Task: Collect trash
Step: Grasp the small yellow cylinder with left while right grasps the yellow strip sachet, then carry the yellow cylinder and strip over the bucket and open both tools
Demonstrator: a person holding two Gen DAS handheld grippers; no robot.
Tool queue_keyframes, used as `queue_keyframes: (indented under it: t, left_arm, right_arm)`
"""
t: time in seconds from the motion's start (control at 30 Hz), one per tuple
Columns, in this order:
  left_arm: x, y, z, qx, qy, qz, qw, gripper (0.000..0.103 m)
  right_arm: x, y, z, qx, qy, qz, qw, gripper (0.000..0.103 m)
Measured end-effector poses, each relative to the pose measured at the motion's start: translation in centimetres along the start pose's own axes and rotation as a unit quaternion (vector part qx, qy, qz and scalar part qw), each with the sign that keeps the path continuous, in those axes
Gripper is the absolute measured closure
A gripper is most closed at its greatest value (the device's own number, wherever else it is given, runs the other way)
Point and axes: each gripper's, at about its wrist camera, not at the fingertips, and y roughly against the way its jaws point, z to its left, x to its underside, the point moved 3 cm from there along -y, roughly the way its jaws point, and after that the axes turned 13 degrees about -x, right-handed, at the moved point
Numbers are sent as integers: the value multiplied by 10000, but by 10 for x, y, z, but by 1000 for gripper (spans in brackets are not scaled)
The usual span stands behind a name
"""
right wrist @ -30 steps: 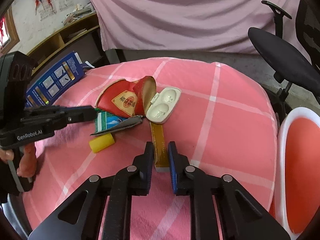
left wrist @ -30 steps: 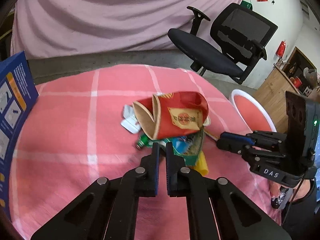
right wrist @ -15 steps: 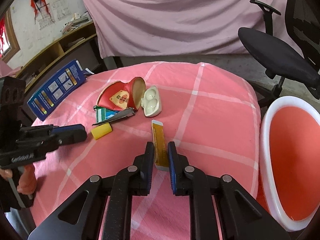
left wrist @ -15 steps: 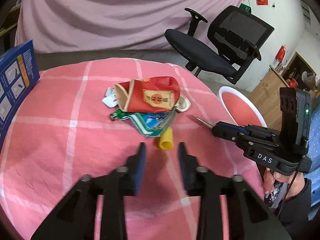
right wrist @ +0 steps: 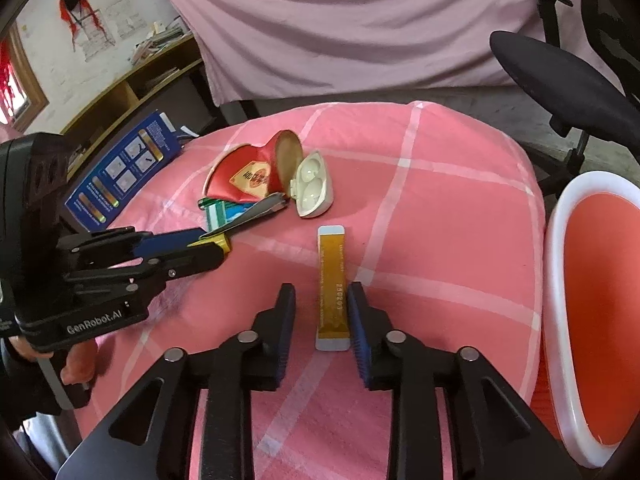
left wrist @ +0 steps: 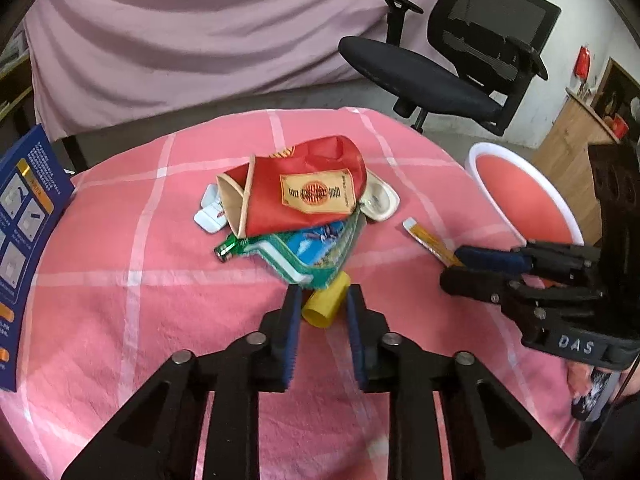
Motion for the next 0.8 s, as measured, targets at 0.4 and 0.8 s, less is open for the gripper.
queue_keyframes:
  t: [0.4, 0.8]
  left_arm:
    - [32, 32, -12, -17, 412, -212, 9989, 90]
    - [16, 111, -39, -370, 670, -2130, 9740, 90]
  right_arm:
    - [3, 5, 12, 563, 412, -114, 9975, 91]
    - [19, 107, 41, 557, 1041, -2797, 9528, 90]
